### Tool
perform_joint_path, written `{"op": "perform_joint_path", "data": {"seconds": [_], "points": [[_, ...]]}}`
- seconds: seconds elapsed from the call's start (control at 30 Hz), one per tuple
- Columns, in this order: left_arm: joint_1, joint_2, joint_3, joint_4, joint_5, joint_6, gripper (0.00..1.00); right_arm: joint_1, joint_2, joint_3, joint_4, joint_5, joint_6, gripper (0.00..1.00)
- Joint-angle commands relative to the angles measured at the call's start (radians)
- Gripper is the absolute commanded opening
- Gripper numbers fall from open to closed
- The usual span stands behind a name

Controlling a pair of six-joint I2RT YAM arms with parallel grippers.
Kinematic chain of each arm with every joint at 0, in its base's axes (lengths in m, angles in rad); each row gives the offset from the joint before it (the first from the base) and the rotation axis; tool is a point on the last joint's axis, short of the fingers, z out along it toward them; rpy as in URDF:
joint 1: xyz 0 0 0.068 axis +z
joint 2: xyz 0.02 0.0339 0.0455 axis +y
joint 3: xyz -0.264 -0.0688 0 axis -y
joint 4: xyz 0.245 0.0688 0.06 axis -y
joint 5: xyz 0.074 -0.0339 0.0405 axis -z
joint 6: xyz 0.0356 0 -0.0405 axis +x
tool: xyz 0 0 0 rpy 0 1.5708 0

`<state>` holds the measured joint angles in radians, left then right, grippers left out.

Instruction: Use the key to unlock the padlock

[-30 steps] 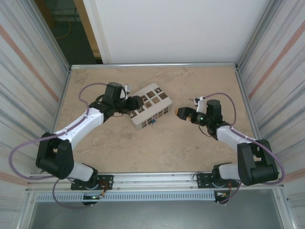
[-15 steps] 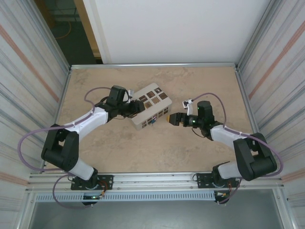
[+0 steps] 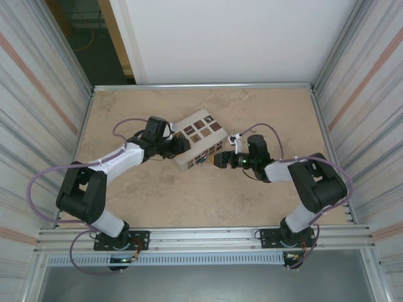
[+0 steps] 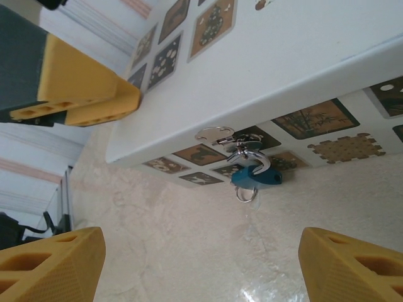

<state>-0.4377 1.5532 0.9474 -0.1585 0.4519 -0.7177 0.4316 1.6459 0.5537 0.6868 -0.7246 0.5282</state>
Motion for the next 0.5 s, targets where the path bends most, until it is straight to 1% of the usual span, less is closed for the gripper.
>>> {"op": "perform_joint_path", "data": {"seconds": [0.0, 0.3, 0.47], "points": [[0.004, 0.042, -0.027, -0.041, -0.037, 0.036, 0.41, 0.015, 0.052, 0.038, 0.13, 0.022, -0.007, 0.78], [0.004, 0.046, -0.032, -0.041, -0.043, 0.033, 0.4, 0.03, 0.171, 0.09, 0.161, 0.048, -0.042, 0.69], [0.005, 0.045, -0.035, -0.041, -0.042, 0.031, 0.4, 0.043, 0.218, 0.113, 0.165, 0.045, -0.046, 0.67]]}}
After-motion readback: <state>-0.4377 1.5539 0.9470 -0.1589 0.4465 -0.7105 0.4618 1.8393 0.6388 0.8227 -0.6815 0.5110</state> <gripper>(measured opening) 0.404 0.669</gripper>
